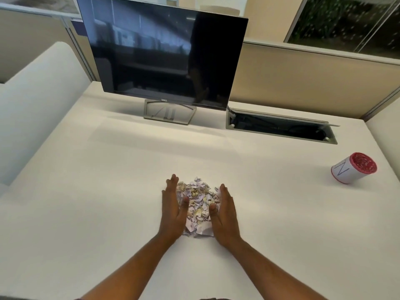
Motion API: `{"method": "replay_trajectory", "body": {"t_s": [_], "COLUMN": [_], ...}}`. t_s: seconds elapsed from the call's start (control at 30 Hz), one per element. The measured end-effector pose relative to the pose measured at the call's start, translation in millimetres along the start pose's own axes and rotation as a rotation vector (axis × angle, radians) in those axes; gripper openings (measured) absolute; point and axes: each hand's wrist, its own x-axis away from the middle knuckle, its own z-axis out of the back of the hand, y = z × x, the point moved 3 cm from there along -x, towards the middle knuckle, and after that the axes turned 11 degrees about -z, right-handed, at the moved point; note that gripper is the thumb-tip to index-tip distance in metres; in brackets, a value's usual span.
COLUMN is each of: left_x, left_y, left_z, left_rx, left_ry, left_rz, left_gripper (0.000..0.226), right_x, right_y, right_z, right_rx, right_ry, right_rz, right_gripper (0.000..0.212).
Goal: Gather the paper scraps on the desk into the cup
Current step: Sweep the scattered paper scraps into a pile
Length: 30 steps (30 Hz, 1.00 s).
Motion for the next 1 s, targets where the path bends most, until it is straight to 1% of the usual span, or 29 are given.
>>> {"method": "replay_trajectory", "body": {"t_s": [0.07,0.13,0.2,0.23,0.27,0.4,0.5,0.57,0.7,0.8,0.9,1.0], "left_x": [2,16,40,54,65,84,72,59,36,35,46,63], "left_y": [-7,-25,-45,-51,-54,-49,-40,-32,-20,-18,-17,-16], "left_z": [22,51,76,83,84,56,29,10,-15,-10,6,18], "left_rx": [-0.049,-0.110,-0.197,-0.246,-0.300,-0.553,-0.632,-0.631,-0.535,-0.410,-0.261,-0.251], "left_ry": [0.097,0.204,0.252,0.226,0.164,-0.157,-0.272,-0.331,-0.415,-0.391,-0.359,-0.413], "left_rz": [0.003,0.034,0.097,0.119,0.116,0.024,0.011,-0.036,-0.109,-0.120,-0.142,-0.221], "left_gripper": [0.079,0.069,0.062,0.063,0.067,0.077,0.078,0.079,0.082,0.083,0.086,0.082], "right_x": [4,13,22,26,29,31,23,15,5,9,20,37], "right_y": [11,26,38,41,43,34,22,14,4,5,14,24], "right_z": [13,23,26,25,23,7,-5,-11,-13,-2,12,18], "right_rx": [-0.047,0.044,0.190,0.261,0.330,0.539,0.553,0.532,0.466,0.339,0.316,0.389], "right_ry": [0.036,0.063,0.068,0.063,0.051,-0.010,-0.051,-0.054,-0.034,-0.002,0.004,-0.010], "right_rz": [-0.018,0.010,0.066,0.090,0.110,0.190,0.240,0.246,0.263,0.327,0.366,0.457], "right_gripper": [0.091,0.087,0.085,0.086,0.090,0.123,0.141,0.144,0.131,0.117,0.093,0.067]}}
